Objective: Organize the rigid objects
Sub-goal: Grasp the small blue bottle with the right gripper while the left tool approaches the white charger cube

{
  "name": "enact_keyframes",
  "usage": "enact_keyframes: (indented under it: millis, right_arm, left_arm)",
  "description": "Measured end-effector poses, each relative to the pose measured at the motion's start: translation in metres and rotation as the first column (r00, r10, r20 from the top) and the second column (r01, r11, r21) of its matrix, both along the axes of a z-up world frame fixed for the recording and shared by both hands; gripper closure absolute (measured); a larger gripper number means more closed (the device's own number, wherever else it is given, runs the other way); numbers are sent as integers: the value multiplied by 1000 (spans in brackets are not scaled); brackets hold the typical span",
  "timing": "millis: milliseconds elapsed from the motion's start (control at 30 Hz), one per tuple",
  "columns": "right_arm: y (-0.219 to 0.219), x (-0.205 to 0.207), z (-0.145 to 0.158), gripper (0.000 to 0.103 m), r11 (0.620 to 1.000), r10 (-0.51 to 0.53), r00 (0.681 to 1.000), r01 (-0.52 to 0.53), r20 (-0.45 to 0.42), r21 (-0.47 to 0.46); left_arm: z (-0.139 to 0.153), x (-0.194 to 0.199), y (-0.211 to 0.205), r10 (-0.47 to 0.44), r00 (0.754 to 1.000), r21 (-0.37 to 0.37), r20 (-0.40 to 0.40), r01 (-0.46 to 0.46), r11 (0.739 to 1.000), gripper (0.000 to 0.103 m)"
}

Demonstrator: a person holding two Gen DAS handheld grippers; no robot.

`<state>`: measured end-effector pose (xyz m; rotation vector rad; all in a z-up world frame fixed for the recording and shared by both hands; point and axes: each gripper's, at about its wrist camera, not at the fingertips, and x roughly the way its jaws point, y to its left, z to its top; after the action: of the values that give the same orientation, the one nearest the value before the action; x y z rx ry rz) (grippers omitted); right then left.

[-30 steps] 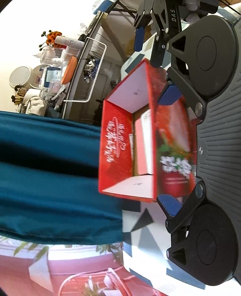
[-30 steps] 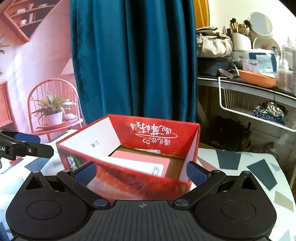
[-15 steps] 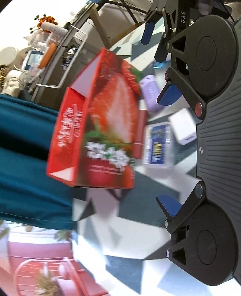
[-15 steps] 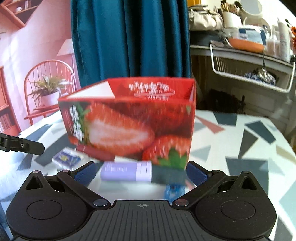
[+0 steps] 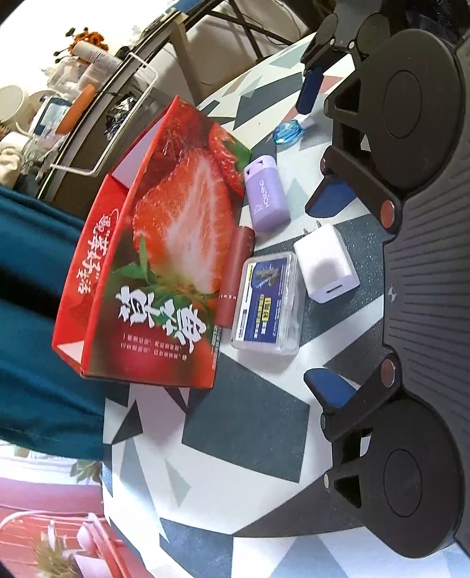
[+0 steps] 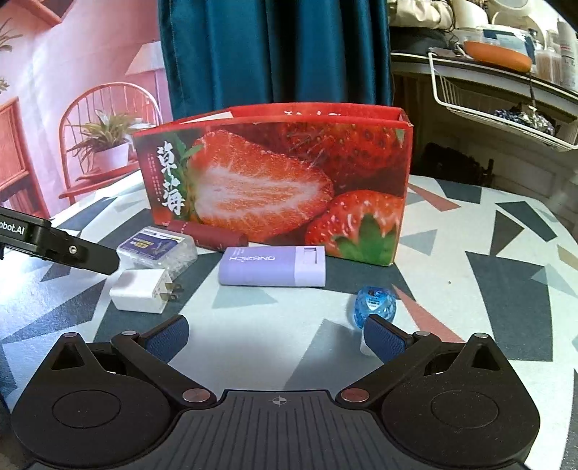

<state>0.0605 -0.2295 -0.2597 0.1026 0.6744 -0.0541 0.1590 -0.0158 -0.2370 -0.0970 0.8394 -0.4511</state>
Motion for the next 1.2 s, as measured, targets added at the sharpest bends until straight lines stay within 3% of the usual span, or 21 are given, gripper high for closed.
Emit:
enact_keyframes:
  millis: [333,567,733,967,1067,1200]
  right_arm:
    - [-4,2,0,3,1000,-11,1000,11,1,-8]
    - [-22,11,6,4,993,-56,998,59,40,-97]
    - [-41,21,-2,29,994,-87,996,88,8,-59]
    - [-49,24,-12,51,993,-119,992,119,-31,-17]
    - [-52,24,-13,54,991,-135,991,134,-28,-12]
    - [-53,22,-13,72,992,-129,991,129,-23,-5]
  left_arm:
    - [-5,1,-5,-11,999,-21,-35,10,1000,18]
    - [-9,2,-14,-28,998,-7,-52,27,1000,18]
    - [-11,2,-17,-35,998,0,-54,35,999,18]
    - [-13,5,-18,-33,997,6,-64,33,999,19]
    - [-13,5,-20,-37,997,8,-65,37,999,19]
    - [-13,4,-20,-40,997,9,-66,41,999,19]
